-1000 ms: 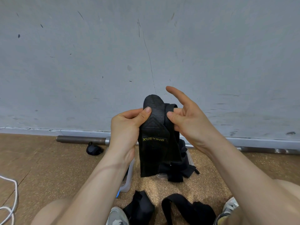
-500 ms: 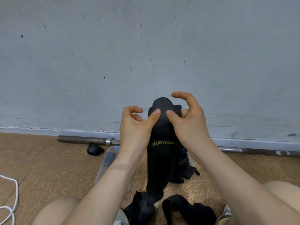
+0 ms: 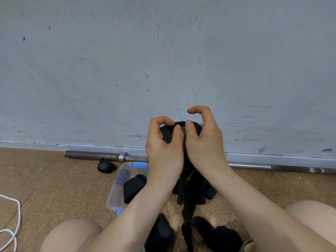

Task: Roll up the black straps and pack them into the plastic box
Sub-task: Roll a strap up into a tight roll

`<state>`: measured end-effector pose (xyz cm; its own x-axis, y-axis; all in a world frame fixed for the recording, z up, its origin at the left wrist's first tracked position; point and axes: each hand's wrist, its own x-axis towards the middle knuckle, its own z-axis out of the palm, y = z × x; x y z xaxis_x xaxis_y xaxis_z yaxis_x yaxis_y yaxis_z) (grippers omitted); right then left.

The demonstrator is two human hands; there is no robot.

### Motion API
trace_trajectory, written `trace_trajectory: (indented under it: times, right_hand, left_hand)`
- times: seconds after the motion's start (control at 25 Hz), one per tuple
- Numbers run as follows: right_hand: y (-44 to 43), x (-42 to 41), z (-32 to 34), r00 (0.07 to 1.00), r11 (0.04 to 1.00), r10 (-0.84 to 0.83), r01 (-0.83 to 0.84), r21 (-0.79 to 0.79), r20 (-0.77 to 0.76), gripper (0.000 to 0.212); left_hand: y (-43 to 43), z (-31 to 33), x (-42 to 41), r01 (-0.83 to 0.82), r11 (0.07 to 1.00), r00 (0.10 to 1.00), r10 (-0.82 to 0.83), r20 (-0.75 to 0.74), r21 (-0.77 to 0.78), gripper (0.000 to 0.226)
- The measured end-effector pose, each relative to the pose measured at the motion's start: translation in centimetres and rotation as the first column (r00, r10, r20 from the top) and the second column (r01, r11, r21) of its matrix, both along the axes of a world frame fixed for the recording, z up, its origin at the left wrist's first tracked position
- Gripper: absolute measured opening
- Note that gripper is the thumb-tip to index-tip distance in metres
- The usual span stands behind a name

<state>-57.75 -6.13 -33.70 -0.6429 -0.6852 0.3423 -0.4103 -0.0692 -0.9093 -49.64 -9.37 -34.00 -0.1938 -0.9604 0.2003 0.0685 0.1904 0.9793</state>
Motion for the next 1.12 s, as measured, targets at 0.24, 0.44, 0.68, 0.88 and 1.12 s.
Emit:
trace_trajectory:
  times: [0.24,0.44,0.68,0.88,1.12]
  right_hand:
    - [0.4,-1.0,0.7,0.986,0.969,0.099,-0.127,0.210,0.137,0.025]
    - [1.1,-1.4,1.4,0.859,0.876,0.332,-0.434,0.210,0.390,0.025]
    - [0.8,1.2,-0.8,0.963,0.978,0.150,-0.110,0.179,-0.226,0.028]
    - [0.2,-1.0,-0.3,0.983,0.994,-0.020,0.039,0.101,-0.182,0.027]
    - [2.1,-5.5,2.4,0.784,0.590,0.554,-0.607,0.533,0.280,0.043]
  left_hand:
    - [-0.8,0.4,0.2,-0.075,0.982,0.994,0.088,0.066,-0.173,0.018]
    - [-3.2,0.9,0.8,-0.207,0.936,0.971,0.232,0.056,-0.286,0.012]
    - [-4.1,0.7,0.1,-0.189,0.941,0.928,0.265,0.262,-0.280,0.006]
    - [-3.0,1.9,0.4,0.316,0.924,0.945,-0.326,0.007,0.216,0.027]
    - [-1.5,1.7,0.5,0.214,0.974,0.972,-0.220,0.084,0.071,0.042]
